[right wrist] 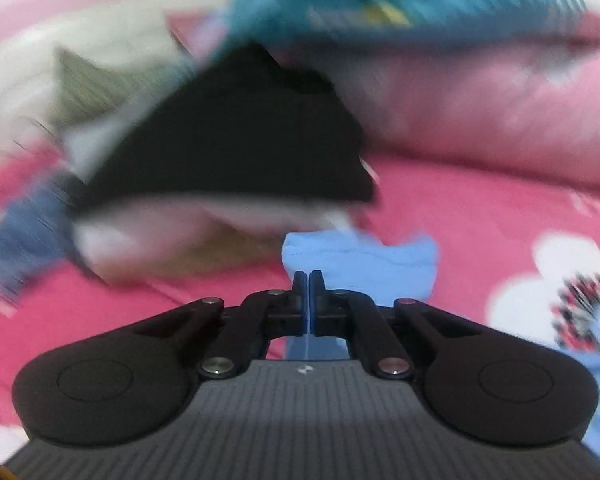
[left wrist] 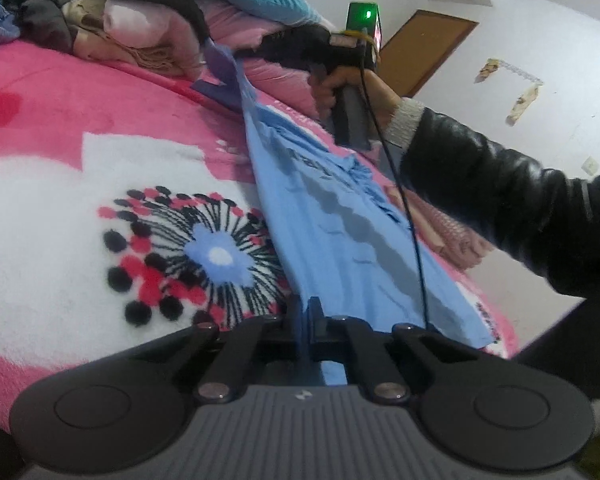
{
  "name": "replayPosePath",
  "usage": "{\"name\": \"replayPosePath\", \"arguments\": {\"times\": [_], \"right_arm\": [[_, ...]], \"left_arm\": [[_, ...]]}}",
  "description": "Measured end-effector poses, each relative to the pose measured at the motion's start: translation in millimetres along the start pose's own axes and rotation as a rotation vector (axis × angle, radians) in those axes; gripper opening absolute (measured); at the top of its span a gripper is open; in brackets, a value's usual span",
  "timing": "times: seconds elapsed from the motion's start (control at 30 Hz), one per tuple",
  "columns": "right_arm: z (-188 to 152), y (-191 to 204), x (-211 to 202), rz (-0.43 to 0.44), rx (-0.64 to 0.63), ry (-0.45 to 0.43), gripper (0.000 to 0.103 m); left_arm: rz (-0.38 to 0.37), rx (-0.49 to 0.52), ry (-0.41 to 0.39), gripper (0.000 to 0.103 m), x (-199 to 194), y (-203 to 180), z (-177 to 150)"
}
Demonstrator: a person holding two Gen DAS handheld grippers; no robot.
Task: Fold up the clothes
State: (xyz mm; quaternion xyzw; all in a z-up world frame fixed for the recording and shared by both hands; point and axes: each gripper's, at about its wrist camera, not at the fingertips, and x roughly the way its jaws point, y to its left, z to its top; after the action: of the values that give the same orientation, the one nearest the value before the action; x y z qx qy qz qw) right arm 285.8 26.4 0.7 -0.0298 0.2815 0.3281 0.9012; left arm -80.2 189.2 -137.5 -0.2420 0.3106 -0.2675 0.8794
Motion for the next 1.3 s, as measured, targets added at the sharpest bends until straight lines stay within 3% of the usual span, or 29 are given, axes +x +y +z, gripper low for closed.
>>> {"name": "replayPosePath", "arguments": {"times": [0.13, 0.3, 0.4, 0.5, 0.6, 0.67, 0.7, 0.87, 0.93, 1.0, 1.1, 1.23, 1.3], "right_arm": [[4.2, 15.0, 9.0, 0.092, -0.03, -0.054, 0.0], [-24.3, 22.3, 67.2, 0.133, -0.005, 0.036, 0.0], [-39.3, 28.0, 92.0, 0.116, -0.022, 0.102, 0.0], [-27.6, 25.4, 77.3, 0.133, 0.023, 0.114, 0.004], [-16.1, 15.2, 30.5, 0.148, 0.071, 0.053, 0.01], [-14.4, 6.4, -15.0, 0.169, 0.098, -0.006, 0.024], [-16.4, -0.8, -43.4, 0.173, 0.127, -0.037, 0.025], [-58.2, -32.8, -183.2, 0.113, 0.219, -0.133, 0.031], [-85.0, -46.0, -242.0, 0.04, 0.244, -0.167, 0.035], [-118.7, -57.8, -295.5, -0.048, 0.273, -0.187, 0.041], [-179.2, -72.9, -355.7, -0.169, 0.356, -0.183, 0.044], [-254.3, -91.6, -402.3, -0.319, 0.503, -0.175, 0.044], [-283.6, -103.5, -416.2, -0.386, 0.591, -0.162, 0.044]], "left_arm": [[0.001, -0.01, -0.002, 0.003, -5.2, 1.9, -4.0], [0.014, -0.055, -0.012, 0.003, -9.5, 7.3, -6.4], [0.025, -0.067, 0.0, 0.004, -8.8, 8.3, -5.8], [0.044, -0.101, 0.01, 0.006, -7.5, 10.8, -5.2], [0.058, -0.098, 0.012, 0.006, -6.6, 8.7, -4.0], [0.07, -0.098, 0.012, 0.007, -6.8, 6.0, -5.1], [0.076, -0.1, 0.013, 0.008, -7.1, 4.4, -5.9], [0.109, -0.109, 0.022, 0.011, -11.4, -1.7, -3.2], [0.115, -0.112, 0.029, 0.02, -13.3, -5.1, -2.0], [0.108, -0.114, 0.036, 0.04, -14.6, -9.5, -1.6], [0.102, -0.115, 0.044, 0.053, -13.5, -17.3, -1.9], [0.153, -0.15, 0.05, 0.049, -6.7, -23.4, -1.9], [0.185, -0.178, 0.057, 0.039, -4.8, -24.8, 0.4]]}}
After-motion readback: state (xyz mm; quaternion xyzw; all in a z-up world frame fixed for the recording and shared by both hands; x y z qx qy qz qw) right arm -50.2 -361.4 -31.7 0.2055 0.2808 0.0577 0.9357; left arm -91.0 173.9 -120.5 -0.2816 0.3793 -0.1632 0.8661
